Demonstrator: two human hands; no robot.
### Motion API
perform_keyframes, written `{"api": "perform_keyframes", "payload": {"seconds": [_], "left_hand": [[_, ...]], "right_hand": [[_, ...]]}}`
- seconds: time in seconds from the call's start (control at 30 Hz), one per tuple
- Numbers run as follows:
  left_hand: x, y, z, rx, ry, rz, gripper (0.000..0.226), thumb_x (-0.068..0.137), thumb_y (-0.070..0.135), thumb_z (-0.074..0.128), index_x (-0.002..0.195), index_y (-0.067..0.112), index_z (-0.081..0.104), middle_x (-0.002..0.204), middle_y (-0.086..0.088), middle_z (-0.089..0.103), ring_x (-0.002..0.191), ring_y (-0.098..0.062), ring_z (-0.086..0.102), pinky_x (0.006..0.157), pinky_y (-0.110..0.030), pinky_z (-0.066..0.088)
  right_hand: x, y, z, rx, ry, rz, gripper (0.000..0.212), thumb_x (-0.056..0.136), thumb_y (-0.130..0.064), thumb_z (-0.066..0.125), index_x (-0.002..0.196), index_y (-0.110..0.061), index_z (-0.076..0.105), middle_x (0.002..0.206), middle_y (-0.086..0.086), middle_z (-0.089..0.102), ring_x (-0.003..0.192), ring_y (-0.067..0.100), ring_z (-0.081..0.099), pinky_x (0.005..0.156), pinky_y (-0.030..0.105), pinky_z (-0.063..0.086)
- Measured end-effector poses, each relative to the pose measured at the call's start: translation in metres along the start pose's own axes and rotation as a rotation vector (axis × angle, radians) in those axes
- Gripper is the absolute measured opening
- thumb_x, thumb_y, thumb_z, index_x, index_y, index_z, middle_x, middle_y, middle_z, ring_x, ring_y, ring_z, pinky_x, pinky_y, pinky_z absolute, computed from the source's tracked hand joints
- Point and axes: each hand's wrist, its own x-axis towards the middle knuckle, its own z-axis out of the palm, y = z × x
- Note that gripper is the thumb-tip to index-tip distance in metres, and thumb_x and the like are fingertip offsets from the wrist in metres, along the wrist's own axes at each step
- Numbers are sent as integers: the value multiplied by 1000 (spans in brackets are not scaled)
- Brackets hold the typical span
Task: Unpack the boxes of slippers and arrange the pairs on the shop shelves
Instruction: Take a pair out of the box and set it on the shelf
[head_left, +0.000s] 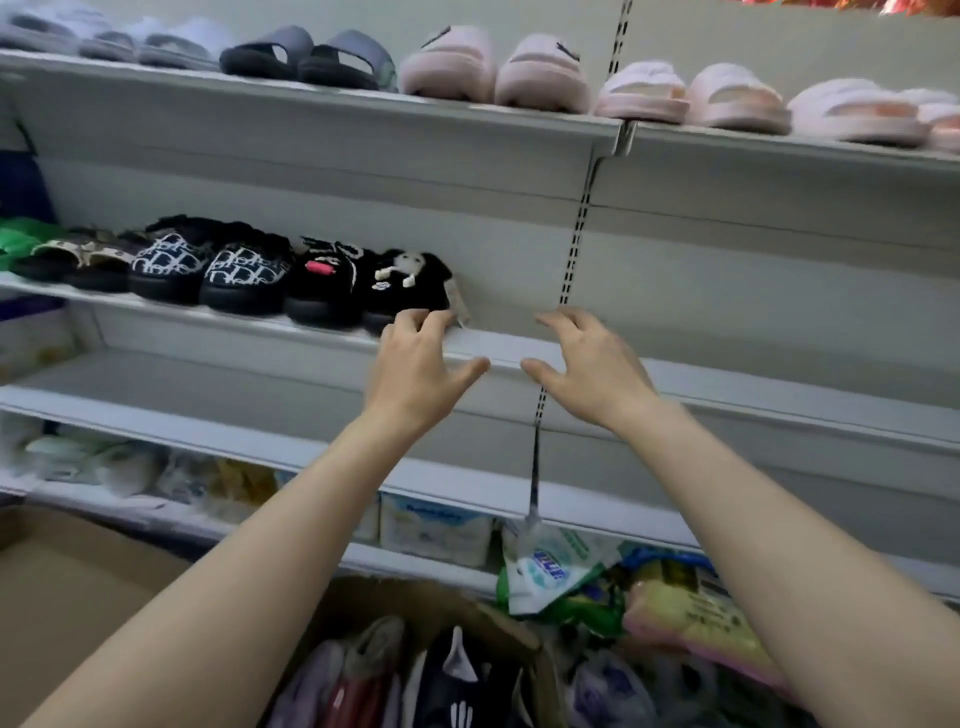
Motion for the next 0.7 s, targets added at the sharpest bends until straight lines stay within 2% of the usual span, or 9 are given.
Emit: {"api": "perform_keyframes", "payload": {"seconds": [0.2,0.37,0.47,0.53,0.6,0.7], "left_hand": [[-64,-38,55,4,-219,-177,66,89,51,66,145,21,45,148,-9,39,131,-28,45,104,-40,42],[-125,-105,128,-1,-426,-311,66,85,44,74,139,12,53,135,-18,50,128,-33,46,104,-36,36],[-168,-148,172,-13,-587,-447,77,80,57,73,138,11,53,132,-20,54,126,-35,49,101,-36,39],[-200,-175,200,-31,-670,-521,82,77,64,69,137,10,54,132,-18,57,126,-34,49,99,-35,40],[-230,-198,224,-87,-750,-599,73,83,53,73,138,10,52,137,-15,56,129,-32,48,101,-36,40],[-273,-228,258,-183,-862,-786,82,80,52,76,146,16,42,140,-12,54,132,-31,48,105,-41,44]], "right_hand": [[-55,27,89,143,-218,89,63,97,-44,58,153,-22,39,157,6,36,143,25,35,113,34,34],[-123,47,197,234,-464,266,62,97,-45,59,151,-19,42,154,8,40,142,26,37,110,34,34],[-171,53,258,310,-623,404,56,95,-39,64,144,-17,49,146,12,49,134,29,47,103,33,39],[-203,57,296,371,-717,508,56,95,-38,65,146,-21,48,144,11,51,134,28,46,102,33,41],[-232,59,328,450,-809,667,57,97,-40,63,147,-19,45,146,8,51,135,29,47,100,31,43],[-268,61,372,534,-880,922,62,98,-41,60,151,-17,38,149,5,50,134,27,50,99,31,44]]}}
